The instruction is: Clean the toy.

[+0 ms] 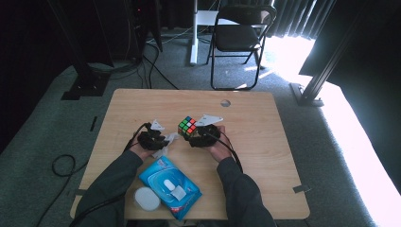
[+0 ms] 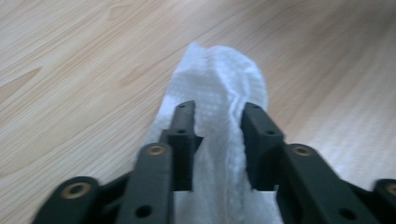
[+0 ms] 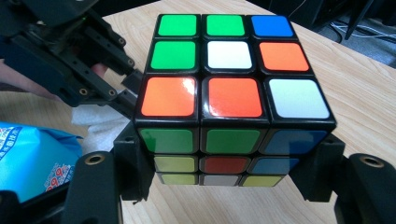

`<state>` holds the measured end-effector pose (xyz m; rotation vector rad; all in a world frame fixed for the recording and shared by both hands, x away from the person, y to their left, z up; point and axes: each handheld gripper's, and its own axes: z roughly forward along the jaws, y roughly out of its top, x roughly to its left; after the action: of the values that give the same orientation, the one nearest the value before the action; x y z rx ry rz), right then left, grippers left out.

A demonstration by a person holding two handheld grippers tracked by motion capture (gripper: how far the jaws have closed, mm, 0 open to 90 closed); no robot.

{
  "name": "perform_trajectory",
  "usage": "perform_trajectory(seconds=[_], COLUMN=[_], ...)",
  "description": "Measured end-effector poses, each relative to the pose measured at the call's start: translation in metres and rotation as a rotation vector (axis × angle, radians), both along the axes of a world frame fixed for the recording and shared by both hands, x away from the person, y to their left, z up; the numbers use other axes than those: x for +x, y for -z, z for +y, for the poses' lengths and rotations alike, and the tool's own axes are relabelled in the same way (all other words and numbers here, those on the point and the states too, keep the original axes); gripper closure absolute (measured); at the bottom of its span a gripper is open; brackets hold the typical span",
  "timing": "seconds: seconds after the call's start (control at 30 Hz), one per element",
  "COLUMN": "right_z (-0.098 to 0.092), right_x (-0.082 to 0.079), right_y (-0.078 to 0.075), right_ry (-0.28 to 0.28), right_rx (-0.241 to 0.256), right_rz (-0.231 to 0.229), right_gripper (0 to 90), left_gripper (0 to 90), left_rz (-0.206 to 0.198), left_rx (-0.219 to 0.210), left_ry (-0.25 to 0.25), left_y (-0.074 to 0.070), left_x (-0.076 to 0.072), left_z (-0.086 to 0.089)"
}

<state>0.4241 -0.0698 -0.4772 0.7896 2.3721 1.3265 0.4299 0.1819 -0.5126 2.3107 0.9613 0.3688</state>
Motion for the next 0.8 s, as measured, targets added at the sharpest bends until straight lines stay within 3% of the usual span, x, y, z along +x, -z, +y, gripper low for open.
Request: perform_trajectory(seconds=[0.13, 0.27, 0.57, 0.63, 0.73, 0.8], right_z=[0.0, 0.001, 0.003, 0.004, 0.004, 0.004], right_x=[0.0, 0.0, -0.001, -0.001, -0.001, -0.001], right_y=[0.0, 0.001, 0.001, 0.001, 0.002, 0.002], right_ry=[-0.002, -0.005, -0.011, -0.011, -0.01, -0.012], right_rx=[-0.001, -0.001, -0.002, -0.001, -0.004, -0.004], right_rz=[-0.001, -0.001, 0.001, 0.002, 0.004, 0.005], right_gripper=[34.2, 34.2, 34.2, 34.2, 34.2, 34.2], left_gripper=[52.7, 46.4, 45.3, 50.8, 73.0, 83.2], left_rz=[0.036, 0.066, 0.085, 0.089, 0.114, 0.117], left_rx=[0.046, 0.017, 0.031, 0.03, 0.005, -0.005], left_ry=[-0.043, -0.086, -0.11, -0.103, -0.085, -0.064], left_y=[0.006, 0.011, 0.01, 0.009, 0.008, 0.008], left_x=[0.003, 0.007, 0.009, 0.008, 0.007, 0.007], left_z=[0.005, 0.012, 0.01, 0.01, 0.011, 0.01])
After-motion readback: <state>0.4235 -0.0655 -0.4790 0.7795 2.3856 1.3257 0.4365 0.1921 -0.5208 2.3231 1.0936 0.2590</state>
